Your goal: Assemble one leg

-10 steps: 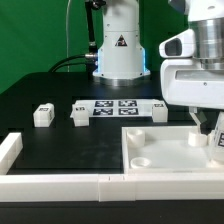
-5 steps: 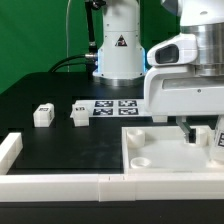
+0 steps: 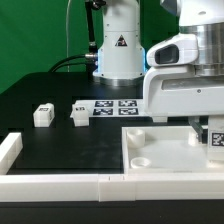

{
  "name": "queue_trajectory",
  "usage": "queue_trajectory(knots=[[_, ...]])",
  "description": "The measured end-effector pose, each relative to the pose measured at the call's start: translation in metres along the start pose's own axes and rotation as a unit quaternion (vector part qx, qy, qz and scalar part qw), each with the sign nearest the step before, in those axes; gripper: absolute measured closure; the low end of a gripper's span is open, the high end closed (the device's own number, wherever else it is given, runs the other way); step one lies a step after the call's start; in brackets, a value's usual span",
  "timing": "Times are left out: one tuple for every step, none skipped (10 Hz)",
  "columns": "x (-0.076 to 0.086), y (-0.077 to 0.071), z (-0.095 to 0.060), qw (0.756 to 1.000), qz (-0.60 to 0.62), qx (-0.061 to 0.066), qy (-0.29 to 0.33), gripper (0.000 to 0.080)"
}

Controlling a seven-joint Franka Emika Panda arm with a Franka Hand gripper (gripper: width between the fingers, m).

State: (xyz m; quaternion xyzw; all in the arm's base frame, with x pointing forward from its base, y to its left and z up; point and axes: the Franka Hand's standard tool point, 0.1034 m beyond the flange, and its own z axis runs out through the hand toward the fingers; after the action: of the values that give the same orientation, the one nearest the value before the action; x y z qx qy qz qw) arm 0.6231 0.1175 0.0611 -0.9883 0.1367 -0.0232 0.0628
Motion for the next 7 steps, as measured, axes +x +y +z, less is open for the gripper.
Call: queue_trajectory(knots=[[0.0001, 0.0001, 0.0000, 1.000, 0.000, 0.000, 0.000, 0.0531], [0.0001, 0.0001, 0.0000, 1.000, 0.009, 0.000, 0.000, 0.0531], [0.0002, 0.0002, 0.0000, 1.000, 0.018, 0.001, 0.000, 0.0531], [0.0001, 0.0002, 0.0000, 1.000, 0.021, 0.001, 0.000, 0.0531], [0.0001, 0.0003, 0.0002, 0.995, 0.095, 0.001, 0.001, 0.0531], [0.0000, 0.0007, 0.0004, 0.984, 0.176, -0.002, 0.004, 0.0531], [-0.0001, 0.0007, 0.0003, 0.974, 0.226, -0.004, 0.005, 0.0531]])
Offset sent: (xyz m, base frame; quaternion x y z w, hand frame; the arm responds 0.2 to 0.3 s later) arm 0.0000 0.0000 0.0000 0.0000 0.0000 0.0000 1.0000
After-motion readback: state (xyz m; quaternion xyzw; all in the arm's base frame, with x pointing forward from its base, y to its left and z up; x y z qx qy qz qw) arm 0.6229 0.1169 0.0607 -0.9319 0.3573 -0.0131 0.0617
